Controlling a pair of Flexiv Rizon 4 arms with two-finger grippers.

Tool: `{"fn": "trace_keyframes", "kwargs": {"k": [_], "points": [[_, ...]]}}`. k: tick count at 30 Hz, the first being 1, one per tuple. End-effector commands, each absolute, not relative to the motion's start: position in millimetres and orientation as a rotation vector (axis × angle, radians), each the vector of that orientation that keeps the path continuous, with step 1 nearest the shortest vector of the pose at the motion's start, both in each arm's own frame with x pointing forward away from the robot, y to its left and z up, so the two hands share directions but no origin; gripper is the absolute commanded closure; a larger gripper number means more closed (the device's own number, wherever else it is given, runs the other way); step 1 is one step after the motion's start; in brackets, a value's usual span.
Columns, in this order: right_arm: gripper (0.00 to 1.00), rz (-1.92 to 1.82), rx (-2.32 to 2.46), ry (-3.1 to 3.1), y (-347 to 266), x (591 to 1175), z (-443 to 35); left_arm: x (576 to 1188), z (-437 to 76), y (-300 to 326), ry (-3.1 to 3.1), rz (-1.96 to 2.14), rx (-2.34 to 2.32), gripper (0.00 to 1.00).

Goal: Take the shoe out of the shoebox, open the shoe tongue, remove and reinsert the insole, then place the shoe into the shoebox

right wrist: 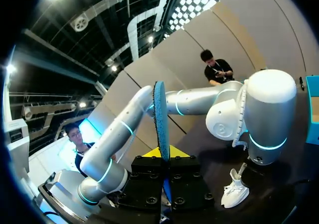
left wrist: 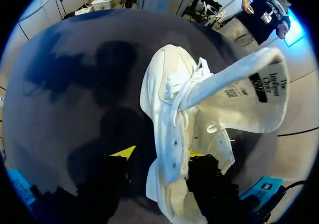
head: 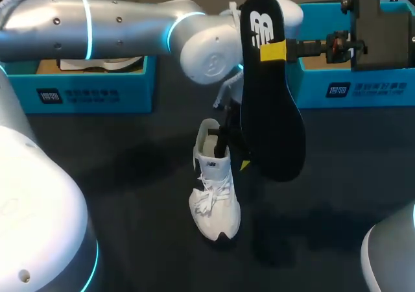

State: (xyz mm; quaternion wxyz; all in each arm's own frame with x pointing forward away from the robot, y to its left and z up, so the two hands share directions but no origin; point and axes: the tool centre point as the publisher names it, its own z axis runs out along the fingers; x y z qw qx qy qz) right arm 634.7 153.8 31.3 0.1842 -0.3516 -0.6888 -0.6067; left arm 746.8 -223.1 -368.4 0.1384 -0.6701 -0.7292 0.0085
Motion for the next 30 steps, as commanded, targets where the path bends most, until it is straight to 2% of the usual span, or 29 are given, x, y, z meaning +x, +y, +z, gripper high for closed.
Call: {"fn": "trace_keyframes", "kwargs": {"k": [1, 21, 30], "points": [[1.0, -1.71, -0.994, -1.941, 157.1, 636.1, 30.2, 748.1, -345.4, -210.1, -2.158, 0.084, -1.968, 0.0], [1.0, -1.71, -0.994, -1.941, 157.1, 636.1, 30.2, 774.6, -249.7, -219.2, -2.365, 0.426, -2.064, 0.0], [1.0, -1.687, -1.084, -1.884, 133.2, 656.9, 29.8, 778.3, -205.0, -203.3, -2.416, 0.638, -2.122, 0.0]]}}
